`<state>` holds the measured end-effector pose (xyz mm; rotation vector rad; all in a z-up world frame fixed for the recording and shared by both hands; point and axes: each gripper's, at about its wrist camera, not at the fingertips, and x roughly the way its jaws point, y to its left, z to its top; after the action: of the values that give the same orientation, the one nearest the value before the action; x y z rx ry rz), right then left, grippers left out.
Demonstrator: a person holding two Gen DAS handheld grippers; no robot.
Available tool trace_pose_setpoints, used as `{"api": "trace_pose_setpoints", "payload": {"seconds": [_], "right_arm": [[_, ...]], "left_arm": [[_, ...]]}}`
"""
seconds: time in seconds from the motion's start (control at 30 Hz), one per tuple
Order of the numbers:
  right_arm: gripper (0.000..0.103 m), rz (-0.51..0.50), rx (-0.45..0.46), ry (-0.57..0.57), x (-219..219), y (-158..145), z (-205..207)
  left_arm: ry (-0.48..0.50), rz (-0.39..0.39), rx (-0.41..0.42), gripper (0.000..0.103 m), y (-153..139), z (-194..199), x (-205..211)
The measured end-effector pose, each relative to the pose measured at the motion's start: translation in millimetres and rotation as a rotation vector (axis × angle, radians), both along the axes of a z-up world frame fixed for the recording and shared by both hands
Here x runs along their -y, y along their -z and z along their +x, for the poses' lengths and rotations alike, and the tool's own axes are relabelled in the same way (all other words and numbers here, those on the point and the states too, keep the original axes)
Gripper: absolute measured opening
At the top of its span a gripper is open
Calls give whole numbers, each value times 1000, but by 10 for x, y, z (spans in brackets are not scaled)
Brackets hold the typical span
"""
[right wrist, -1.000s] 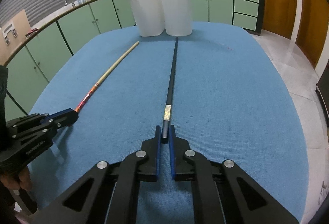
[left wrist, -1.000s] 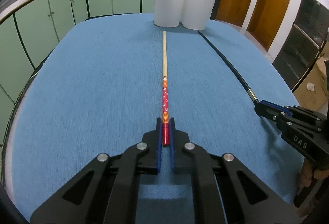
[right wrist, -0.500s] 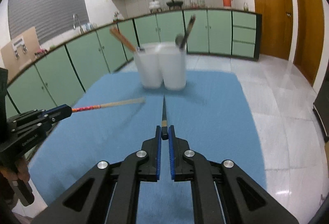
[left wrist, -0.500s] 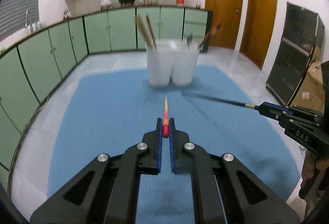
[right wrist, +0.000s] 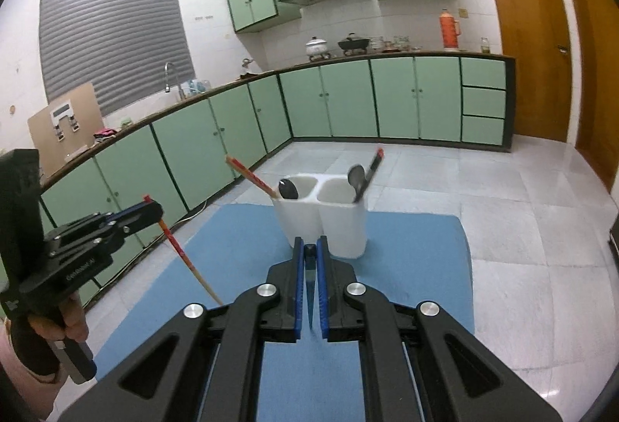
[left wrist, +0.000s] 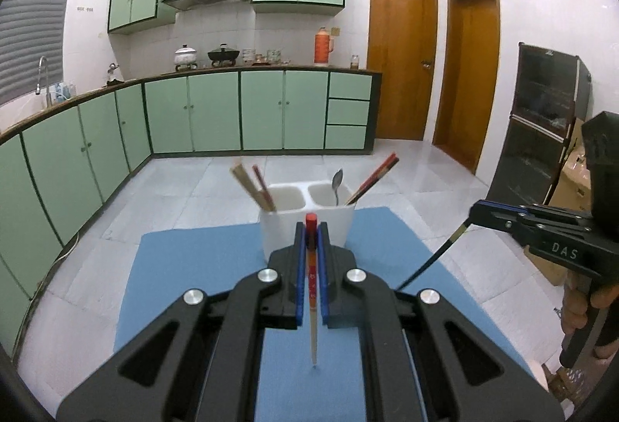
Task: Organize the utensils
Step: 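Lift both chopsticks and drop them into the white holder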
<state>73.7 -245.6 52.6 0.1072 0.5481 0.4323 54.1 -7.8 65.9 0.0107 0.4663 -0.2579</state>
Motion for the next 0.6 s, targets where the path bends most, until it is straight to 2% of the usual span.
{"api": "trace_pose_setpoints", "payload": {"seconds": [0.23, 0.6], "right_arm": [[6, -14, 49, -55, -70, -363, 198], [6, 3, 206, -19, -97, -1191, 777]], "left_arm": [[11, -16, 59, 5, -250, 119, -3], [-5, -53, 279, 5, -1063, 610, 90]]}}
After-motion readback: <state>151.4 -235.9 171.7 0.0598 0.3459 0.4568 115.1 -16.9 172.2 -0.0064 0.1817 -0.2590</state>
